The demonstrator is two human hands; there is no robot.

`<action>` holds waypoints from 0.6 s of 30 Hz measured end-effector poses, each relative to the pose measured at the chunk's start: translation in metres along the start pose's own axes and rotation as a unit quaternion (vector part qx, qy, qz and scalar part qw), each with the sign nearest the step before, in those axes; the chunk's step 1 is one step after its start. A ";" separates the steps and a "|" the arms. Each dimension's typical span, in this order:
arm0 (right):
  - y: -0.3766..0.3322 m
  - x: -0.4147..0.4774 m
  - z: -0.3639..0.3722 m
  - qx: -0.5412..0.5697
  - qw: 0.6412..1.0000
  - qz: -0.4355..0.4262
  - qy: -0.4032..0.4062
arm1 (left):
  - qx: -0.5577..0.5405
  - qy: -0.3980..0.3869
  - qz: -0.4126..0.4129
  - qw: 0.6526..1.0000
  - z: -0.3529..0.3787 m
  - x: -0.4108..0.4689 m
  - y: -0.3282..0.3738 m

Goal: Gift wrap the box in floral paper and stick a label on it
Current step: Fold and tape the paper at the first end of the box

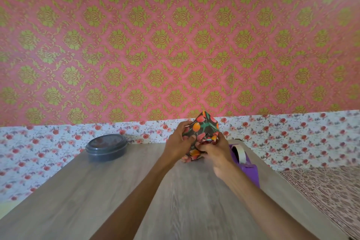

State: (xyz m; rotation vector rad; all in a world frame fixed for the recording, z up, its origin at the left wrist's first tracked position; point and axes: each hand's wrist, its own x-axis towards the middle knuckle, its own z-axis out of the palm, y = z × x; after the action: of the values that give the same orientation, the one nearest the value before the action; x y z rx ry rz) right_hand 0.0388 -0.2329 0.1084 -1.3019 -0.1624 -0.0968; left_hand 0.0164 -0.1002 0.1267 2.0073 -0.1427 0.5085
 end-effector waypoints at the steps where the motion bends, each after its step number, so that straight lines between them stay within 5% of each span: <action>1: 0.003 -0.003 -0.001 -0.001 1.000 0.002 -0.019 | 0.022 -0.012 0.013 1.000 -0.004 -0.001 -0.004; 7: 0.007 -0.008 -0.026 0.150 0.962 0.129 -0.186 | 0.002 -0.082 0.020 0.996 -0.027 -0.002 -0.036; 14: 0.009 0.002 -0.043 0.005 0.980 0.125 -0.157 | 0.007 -0.092 0.023 0.996 -0.028 -0.010 -0.047; 18: 0.026 0.003 -0.044 -0.010 0.988 0.099 -0.118 | -0.080 -0.036 -0.092 0.992 -0.008 -0.028 -0.053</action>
State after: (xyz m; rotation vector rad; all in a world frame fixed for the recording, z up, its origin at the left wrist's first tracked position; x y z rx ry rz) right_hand 0.0489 -0.2686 0.0732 -1.3397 -0.2323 0.2262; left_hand 0.0055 -0.0712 0.0751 1.8608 -0.0404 0.2977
